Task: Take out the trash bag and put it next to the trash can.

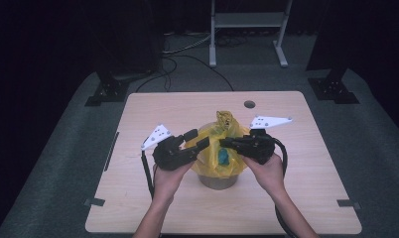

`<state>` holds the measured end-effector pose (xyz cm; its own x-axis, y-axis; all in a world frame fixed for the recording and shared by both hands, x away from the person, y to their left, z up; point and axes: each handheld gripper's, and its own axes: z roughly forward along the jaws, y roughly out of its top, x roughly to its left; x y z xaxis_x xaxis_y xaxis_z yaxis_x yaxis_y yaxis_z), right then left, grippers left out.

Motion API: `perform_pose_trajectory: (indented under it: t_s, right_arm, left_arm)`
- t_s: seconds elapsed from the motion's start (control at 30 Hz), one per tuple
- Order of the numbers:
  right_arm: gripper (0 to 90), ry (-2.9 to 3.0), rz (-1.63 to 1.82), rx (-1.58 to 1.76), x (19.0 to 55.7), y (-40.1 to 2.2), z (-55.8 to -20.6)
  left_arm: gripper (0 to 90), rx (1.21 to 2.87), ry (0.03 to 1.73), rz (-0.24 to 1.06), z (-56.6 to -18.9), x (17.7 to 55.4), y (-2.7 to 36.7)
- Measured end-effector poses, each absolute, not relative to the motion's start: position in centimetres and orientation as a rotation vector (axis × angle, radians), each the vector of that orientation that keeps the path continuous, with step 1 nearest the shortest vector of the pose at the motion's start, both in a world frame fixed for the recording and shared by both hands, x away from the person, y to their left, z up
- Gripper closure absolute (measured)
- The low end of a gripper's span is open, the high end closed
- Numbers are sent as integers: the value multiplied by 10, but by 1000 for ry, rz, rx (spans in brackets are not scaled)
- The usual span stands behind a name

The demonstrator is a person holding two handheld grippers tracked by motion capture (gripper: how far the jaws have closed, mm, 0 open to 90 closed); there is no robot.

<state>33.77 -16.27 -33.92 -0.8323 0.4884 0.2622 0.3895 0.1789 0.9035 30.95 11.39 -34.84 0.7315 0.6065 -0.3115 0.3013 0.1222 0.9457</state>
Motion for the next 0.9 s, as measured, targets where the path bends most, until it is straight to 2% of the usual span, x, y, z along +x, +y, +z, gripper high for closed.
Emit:
perform_pose_trajectory:
  t_s: [0.2, 0.9]
  right_arm:
    - [900, 2324, 1774, 877, 338, -168, -334]
    - [900, 2241, 1824, 851, 335, -183, -300]
  left_arm:
    - [322, 1436, 802, 298, -348, 299, 128]
    - [213, 1405, 861, 327, -363, 291, 146]
